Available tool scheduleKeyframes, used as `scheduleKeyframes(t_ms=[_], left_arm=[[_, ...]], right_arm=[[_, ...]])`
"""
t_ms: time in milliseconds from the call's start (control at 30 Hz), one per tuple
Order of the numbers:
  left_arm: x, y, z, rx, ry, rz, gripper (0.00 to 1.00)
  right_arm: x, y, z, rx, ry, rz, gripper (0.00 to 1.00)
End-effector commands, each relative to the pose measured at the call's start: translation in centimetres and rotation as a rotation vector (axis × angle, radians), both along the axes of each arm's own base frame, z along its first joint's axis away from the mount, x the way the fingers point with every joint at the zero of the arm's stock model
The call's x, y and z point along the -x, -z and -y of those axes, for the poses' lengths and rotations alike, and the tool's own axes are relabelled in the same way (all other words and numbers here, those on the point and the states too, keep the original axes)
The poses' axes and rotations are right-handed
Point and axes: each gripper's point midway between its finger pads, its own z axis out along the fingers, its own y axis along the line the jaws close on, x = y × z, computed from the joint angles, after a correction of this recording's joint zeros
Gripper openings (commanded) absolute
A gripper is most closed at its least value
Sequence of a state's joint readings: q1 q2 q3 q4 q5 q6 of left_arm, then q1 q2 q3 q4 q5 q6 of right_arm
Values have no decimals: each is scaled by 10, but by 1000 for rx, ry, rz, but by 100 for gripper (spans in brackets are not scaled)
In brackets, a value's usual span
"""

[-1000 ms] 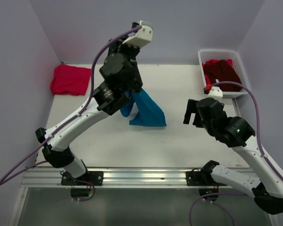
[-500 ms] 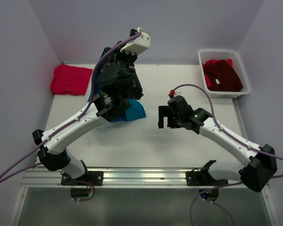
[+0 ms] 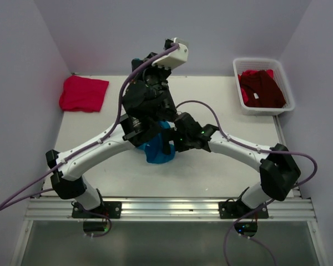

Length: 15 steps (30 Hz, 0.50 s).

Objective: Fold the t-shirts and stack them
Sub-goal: Flatten the tshirt out

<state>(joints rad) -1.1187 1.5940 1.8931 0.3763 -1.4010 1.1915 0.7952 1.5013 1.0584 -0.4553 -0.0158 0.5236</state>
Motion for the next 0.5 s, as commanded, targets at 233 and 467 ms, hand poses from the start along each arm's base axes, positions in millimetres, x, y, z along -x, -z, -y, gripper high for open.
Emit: scheduleKeyframes(t_ms=[233, 467], left_arm=[[23, -2, 9, 30, 34, -11, 0], [36, -1, -13, 45, 18, -26, 0]], right_arm=[[-37, -21, -80, -24, -109, 127, 99], [-51, -26, -53, 104, -58, 204, 99]])
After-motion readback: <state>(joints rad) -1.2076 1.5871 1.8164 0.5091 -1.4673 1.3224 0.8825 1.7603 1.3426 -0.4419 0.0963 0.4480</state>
